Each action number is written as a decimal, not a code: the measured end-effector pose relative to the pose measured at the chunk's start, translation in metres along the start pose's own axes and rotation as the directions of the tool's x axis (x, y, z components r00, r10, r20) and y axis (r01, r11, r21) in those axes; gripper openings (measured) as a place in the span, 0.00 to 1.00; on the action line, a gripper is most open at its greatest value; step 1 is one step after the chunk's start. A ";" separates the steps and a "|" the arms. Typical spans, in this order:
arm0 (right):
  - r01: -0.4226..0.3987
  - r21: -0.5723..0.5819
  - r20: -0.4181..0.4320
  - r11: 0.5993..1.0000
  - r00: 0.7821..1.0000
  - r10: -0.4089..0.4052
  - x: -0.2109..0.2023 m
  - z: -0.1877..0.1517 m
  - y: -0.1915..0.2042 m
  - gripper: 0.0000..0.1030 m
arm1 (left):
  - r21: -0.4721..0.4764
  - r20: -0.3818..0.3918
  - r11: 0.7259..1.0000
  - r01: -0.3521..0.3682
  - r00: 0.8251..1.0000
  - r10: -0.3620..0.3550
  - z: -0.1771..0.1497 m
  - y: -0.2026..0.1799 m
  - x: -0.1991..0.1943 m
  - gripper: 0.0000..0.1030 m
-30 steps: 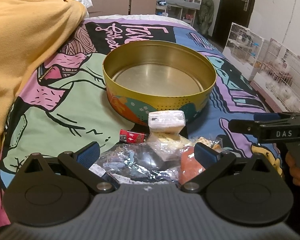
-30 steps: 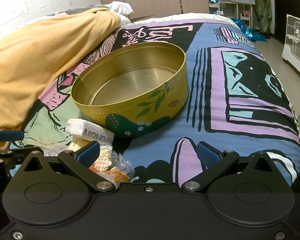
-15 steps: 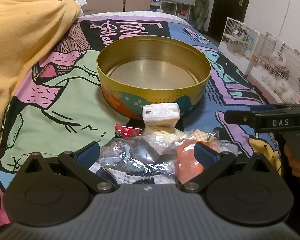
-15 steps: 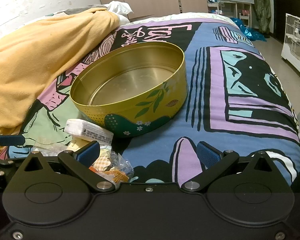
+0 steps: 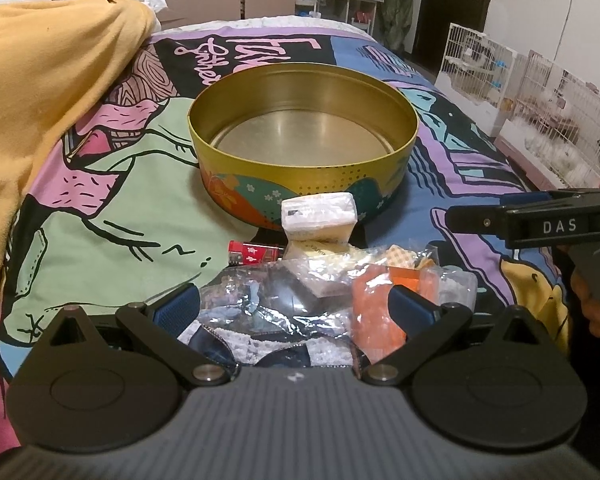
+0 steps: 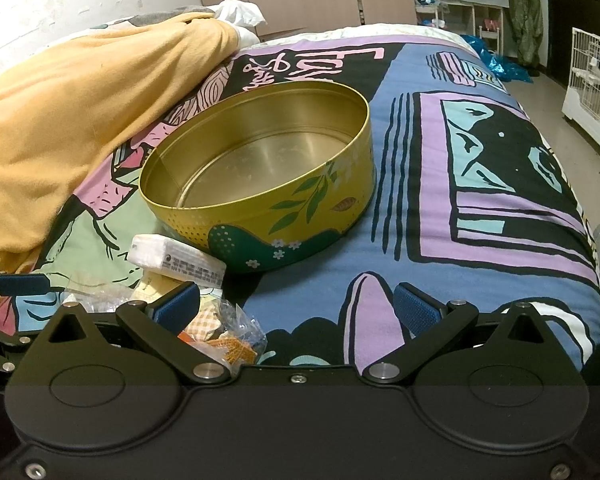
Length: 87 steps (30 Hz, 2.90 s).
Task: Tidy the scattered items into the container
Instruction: 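Move the left tool toward the clear bag with the navy bow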
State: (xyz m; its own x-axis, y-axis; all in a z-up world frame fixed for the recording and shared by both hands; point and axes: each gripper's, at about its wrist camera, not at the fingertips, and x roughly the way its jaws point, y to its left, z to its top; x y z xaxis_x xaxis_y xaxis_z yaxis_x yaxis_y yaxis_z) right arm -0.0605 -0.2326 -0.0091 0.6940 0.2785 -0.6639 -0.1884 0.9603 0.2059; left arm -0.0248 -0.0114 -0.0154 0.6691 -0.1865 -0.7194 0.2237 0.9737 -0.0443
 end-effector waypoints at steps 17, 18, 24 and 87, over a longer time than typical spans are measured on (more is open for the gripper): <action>0.000 -0.004 -0.003 1.000 1.000 0.000 0.001 -0.001 0.001 1.00 | 0.014 -0.009 1.000 0.006 1.000 -0.006 -0.001 -0.002 0.000 1.00; 0.000 -0.005 -0.003 1.000 1.000 0.000 0.001 -0.001 0.001 1.00 | 0.015 -0.009 1.000 0.006 1.000 -0.006 -0.001 -0.002 -0.001 1.00; 0.000 -0.003 -0.002 1.000 1.000 0.000 0.001 -0.001 0.000 1.00 | 0.019 -0.023 1.000 0.016 1.000 -0.016 -0.007 -0.002 0.001 1.00; 0.008 -0.009 -0.013 1.000 1.000 -0.008 0.001 0.000 0.003 1.00 | 0.046 -0.072 0.998 0.040 0.997 -0.037 -0.025 0.003 -0.002 1.00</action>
State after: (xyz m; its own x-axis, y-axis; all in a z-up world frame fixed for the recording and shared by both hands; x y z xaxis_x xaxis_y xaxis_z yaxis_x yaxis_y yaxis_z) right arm -0.0609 -0.2297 -0.0092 0.6866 0.2707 -0.6748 -0.1889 0.9626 0.1940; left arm -0.0433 -0.0051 -0.0316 0.6076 -0.2123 -0.7653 0.2830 0.9582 -0.0411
